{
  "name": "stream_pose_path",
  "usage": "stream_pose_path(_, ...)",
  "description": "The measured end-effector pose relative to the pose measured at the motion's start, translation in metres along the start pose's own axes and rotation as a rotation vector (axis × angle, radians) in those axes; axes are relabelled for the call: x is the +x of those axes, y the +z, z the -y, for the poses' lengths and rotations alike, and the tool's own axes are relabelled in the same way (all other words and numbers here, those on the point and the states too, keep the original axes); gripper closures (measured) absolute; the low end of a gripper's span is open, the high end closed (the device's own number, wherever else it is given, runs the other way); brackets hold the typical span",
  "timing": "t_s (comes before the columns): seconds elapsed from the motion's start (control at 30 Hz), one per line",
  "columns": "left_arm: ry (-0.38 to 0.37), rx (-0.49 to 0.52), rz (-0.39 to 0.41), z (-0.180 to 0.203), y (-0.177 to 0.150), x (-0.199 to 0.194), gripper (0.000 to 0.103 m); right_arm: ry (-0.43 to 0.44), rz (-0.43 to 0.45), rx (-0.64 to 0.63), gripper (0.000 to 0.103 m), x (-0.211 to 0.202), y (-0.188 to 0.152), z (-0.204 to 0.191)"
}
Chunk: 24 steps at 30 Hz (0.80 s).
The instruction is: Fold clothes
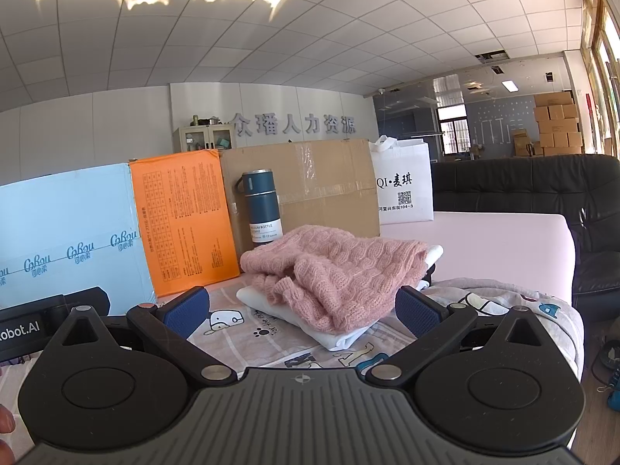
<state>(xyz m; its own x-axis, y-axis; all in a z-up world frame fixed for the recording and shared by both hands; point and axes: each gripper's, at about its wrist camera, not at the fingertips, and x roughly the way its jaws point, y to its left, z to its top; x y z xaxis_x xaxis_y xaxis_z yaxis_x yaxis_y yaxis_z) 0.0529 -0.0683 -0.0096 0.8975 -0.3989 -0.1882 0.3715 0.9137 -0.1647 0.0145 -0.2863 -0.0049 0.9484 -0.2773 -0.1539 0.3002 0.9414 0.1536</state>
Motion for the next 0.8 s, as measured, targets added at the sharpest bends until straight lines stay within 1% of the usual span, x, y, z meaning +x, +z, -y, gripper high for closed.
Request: stream_pose_path(0.8, 0.003, 0.003, 0.002, 0.0003, 0.0008, 0.0002, 0.000, 0.000, 0.001, 0.000, 0.000, -0.0016, -0.0009, 0.0008)
